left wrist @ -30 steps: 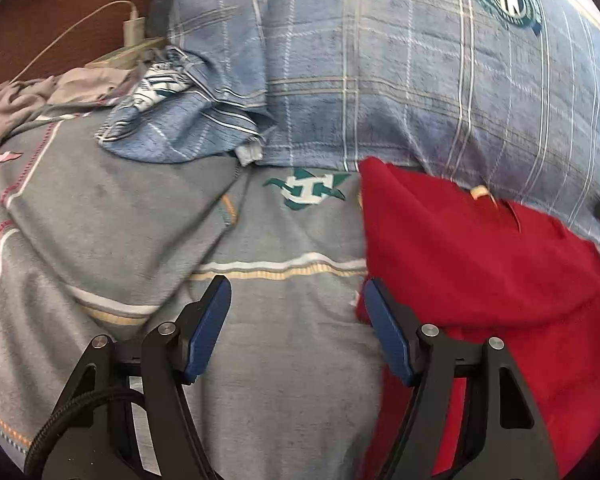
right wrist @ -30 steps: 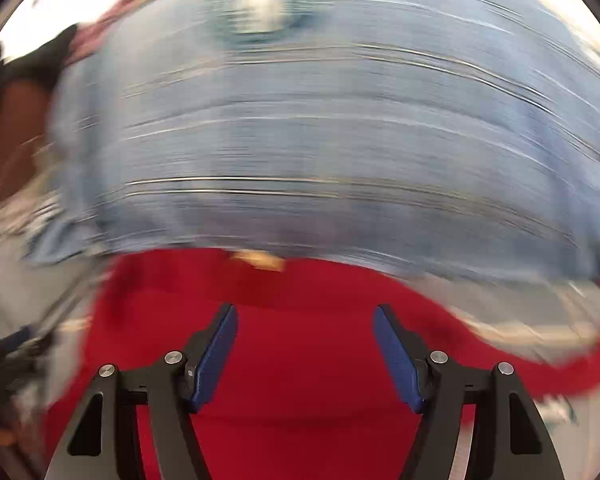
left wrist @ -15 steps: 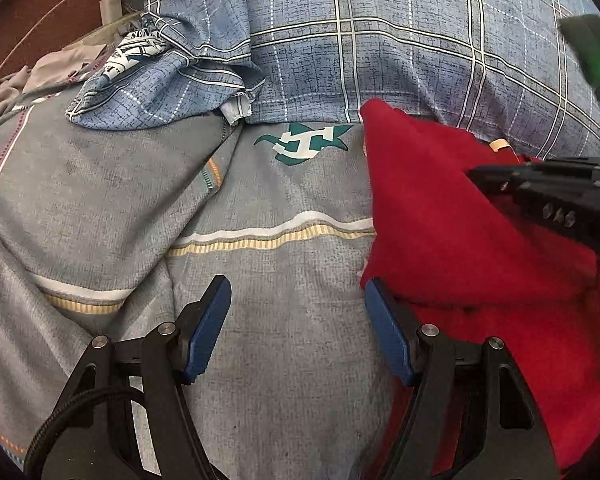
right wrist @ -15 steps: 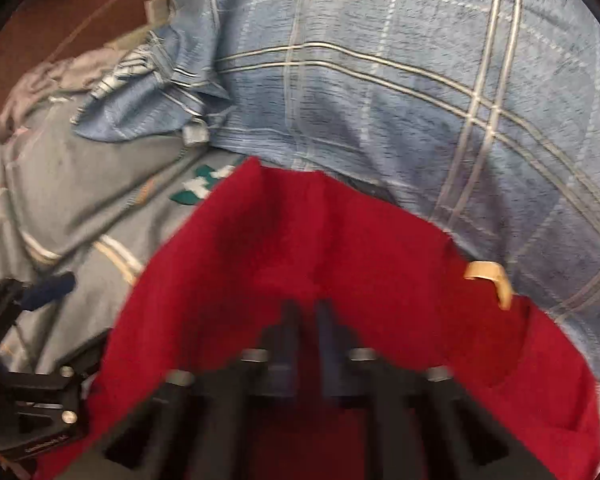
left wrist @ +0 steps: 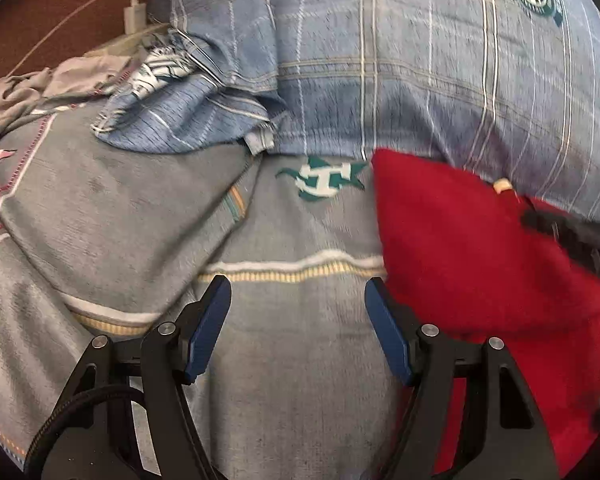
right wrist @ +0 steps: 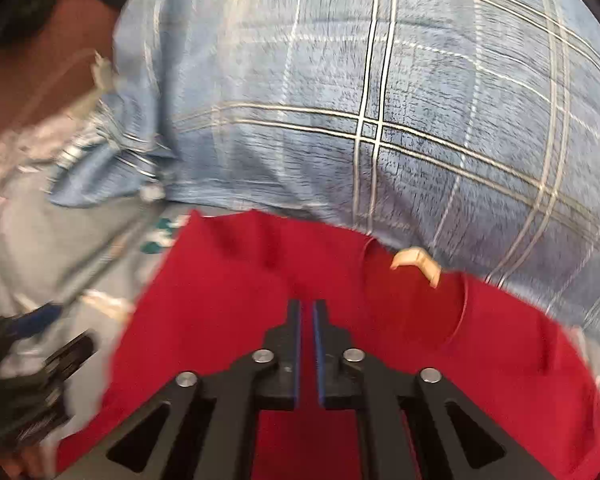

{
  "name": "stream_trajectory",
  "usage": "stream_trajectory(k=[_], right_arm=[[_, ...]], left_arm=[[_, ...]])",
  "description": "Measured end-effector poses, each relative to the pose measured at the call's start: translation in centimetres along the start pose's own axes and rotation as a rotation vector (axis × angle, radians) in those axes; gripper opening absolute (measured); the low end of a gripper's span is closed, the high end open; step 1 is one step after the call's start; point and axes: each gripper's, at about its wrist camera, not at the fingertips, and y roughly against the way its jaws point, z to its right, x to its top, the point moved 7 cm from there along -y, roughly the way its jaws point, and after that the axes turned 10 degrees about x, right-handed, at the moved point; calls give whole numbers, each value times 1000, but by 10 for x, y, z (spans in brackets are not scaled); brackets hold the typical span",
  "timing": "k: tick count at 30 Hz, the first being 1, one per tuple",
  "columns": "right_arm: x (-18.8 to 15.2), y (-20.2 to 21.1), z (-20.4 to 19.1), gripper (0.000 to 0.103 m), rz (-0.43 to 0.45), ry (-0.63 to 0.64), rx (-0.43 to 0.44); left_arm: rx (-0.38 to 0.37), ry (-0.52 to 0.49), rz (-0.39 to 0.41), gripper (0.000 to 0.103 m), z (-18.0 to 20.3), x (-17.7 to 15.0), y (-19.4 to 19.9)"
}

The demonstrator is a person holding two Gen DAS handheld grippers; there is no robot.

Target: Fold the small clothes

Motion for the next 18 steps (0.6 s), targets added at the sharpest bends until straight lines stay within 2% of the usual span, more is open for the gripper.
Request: stream_trajectory(k=[1,3,6,8,10,11,12,15,18], right_arm=[[-5,4,-4,38,-7,1,25],[-23,8,-9,53,-33,17,51],[-43,-17,-9,53,-106,-15,23],[-42,-7,-5,53,-76,-48,24],[-42,14,4,53,-60,-84,28],[-41,33,14,53,-22,-96,9],[-41,51,26,56,7,-101,-36],[-43,100,80,74,85,-141,-222],[-54,130,147,74,112,-280,-407]], left_arm=[[-18,14,2,70,1,1,0],[-63,31,-3,70,9,4,0],[-127,15,-27,70,28,4,-5],[-153,-15,-53,70,40,0,-10],[-144,-59,-72,70,49,-5,-17],[-139,-70,-80,70,51,-7,-20],[-142,-62,-90,70,51,-8,-22],[-150,-35,-103,71,49,-8,-24],[-138,-35,-95,73,49,-9,-23]])
